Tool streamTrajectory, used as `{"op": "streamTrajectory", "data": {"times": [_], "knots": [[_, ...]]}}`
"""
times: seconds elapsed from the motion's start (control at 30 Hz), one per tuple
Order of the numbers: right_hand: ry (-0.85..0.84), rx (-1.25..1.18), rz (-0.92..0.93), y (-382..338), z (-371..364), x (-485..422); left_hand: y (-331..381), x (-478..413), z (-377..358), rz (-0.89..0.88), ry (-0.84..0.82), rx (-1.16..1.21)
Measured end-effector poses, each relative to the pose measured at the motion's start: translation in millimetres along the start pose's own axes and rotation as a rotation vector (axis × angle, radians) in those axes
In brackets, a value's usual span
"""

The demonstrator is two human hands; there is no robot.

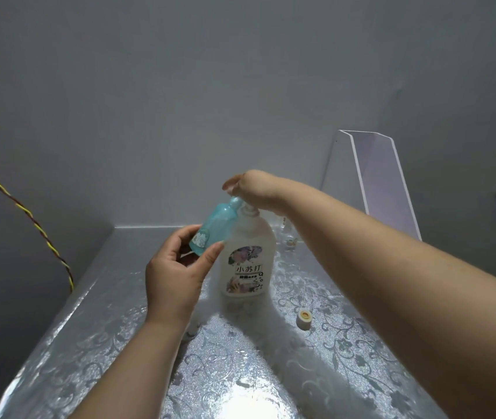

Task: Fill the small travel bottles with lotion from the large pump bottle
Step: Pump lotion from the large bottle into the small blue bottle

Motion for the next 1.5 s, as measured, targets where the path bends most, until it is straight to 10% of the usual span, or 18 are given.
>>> {"op": "streamTrajectory", "data": {"times": [1.5], "knots": [[-0.011, 0.002, 0.038, -5, 5, 5, -4, -2, 0, 0.005, -0.017, 0.020]]}}
Point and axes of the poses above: each hand's wrist, its own x-axis away from the middle knuckle, its own z-axis out of the back of the hand, y = z × x, the point moved 7 cm from there along -x, towards the middle knuckle, and after that the axes turned 15 degrees about -y, right-handed, at the moved point
